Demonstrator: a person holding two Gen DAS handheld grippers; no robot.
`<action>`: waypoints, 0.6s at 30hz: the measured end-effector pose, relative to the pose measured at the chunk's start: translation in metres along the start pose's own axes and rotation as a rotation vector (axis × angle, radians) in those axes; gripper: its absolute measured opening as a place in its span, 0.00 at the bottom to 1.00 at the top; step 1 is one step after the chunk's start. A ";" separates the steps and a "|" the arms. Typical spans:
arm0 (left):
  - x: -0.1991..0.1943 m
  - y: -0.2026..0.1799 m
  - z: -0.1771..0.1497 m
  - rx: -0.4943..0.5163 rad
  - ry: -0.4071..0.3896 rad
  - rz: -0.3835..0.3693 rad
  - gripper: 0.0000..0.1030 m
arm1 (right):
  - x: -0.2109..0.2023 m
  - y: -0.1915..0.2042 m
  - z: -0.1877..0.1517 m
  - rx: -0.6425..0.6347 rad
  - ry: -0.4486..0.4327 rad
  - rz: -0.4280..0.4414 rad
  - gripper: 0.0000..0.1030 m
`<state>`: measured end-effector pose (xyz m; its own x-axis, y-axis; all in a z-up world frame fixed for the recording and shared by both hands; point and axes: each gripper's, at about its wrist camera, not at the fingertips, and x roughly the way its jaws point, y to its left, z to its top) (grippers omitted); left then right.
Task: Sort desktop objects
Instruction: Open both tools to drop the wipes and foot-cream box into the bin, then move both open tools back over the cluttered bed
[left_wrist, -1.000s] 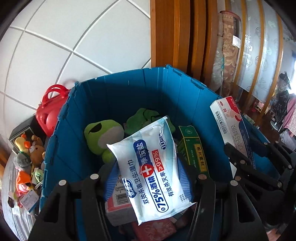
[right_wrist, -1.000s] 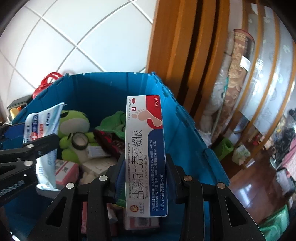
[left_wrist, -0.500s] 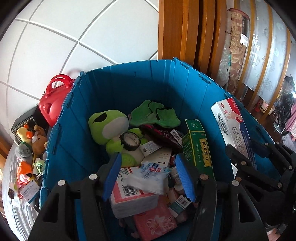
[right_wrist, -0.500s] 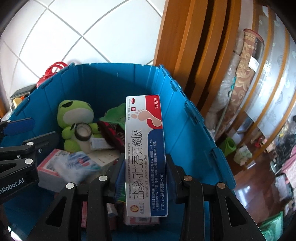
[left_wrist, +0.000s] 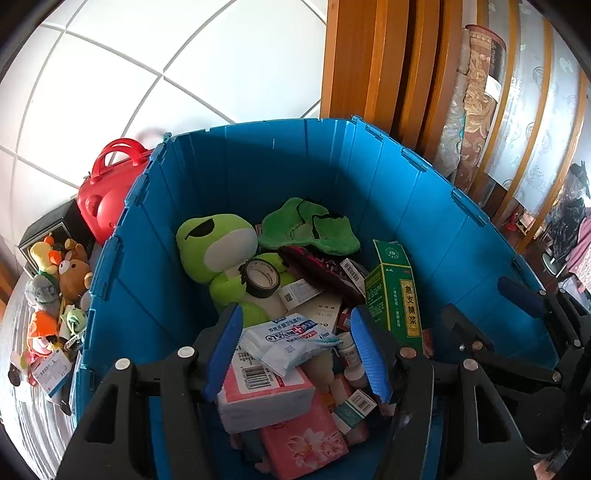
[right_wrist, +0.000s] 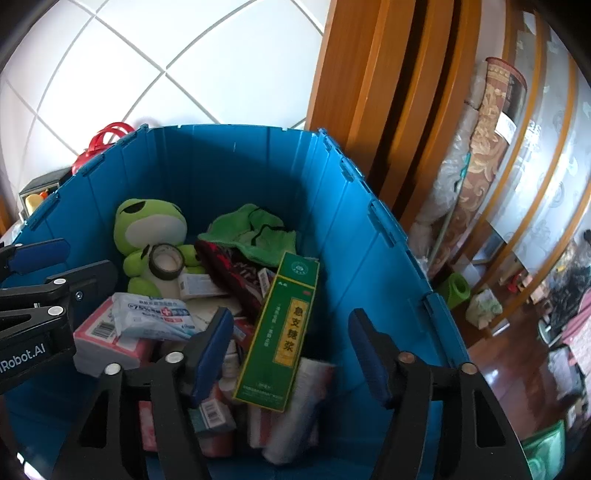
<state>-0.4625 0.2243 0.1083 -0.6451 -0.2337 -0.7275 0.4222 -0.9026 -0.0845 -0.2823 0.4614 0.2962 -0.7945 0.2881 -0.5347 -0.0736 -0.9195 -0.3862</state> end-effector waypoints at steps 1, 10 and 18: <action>0.000 0.000 0.000 0.000 -0.001 0.001 0.58 | 0.000 0.000 0.000 -0.001 -0.003 -0.002 0.70; -0.008 0.001 -0.003 0.010 -0.017 0.003 0.58 | -0.003 0.000 0.000 0.009 -0.013 0.005 0.83; -0.034 0.010 -0.023 0.008 -0.054 -0.004 0.58 | -0.026 -0.006 0.001 0.036 -0.060 0.002 1.00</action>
<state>-0.4218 0.2311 0.1169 -0.6799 -0.2491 -0.6897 0.4145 -0.9064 -0.0813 -0.2617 0.4590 0.3130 -0.8294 0.2707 -0.4886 -0.0929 -0.9294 -0.3572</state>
